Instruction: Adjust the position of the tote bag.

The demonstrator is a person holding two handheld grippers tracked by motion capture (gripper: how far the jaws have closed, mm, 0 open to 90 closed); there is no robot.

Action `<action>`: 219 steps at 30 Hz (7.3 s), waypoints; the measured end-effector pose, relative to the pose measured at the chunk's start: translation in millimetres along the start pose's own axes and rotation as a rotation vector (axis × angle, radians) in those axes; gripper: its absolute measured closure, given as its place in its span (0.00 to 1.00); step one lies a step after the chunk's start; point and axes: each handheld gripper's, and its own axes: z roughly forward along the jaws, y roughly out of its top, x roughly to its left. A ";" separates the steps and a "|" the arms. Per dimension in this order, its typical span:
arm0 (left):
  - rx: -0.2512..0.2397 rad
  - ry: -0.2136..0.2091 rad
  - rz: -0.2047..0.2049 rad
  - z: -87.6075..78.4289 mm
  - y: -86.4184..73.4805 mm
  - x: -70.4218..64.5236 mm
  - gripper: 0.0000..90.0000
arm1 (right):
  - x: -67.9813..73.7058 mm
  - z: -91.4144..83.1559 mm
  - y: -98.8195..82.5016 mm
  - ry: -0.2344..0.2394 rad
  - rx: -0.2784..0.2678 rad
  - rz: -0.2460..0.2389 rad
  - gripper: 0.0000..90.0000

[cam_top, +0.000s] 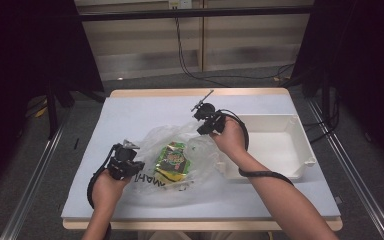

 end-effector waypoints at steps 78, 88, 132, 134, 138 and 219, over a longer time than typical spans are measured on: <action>-0.156 -0.108 0.060 4.0 77.0 -22.3 0.66 | 60.0 -35.0 -28.0 0.183 -0.115 -0.101 0.89; -0.138 -0.041 0.007 21.6 90.3 2.3 0.69 | 71.4 -14.9 -46.9 0.184 -0.069 -0.145 0.88; 0.011 -0.152 0.000 43.1 73.8 -14.3 0.43 | 65.3 -14.8 -54.2 0.162 -0.067 -0.118 0.75; 0.025 -0.157 -0.001 48.9 74.4 -13.2 0.42 | 64.9 -14.3 -54.0 0.163 -0.064 -0.123 0.75; 0.068 -0.171 -0.004 60.0 73.9 -13.1 0.47 | 64.6 -13.8 -53.7 0.165 -0.064 -0.116 0.74; -0.164 -0.112 0.205 -11.0 26.9 -27.4 0.39 | 72.2 -23.6 -1.1 0.258 0.042 -0.166 0.84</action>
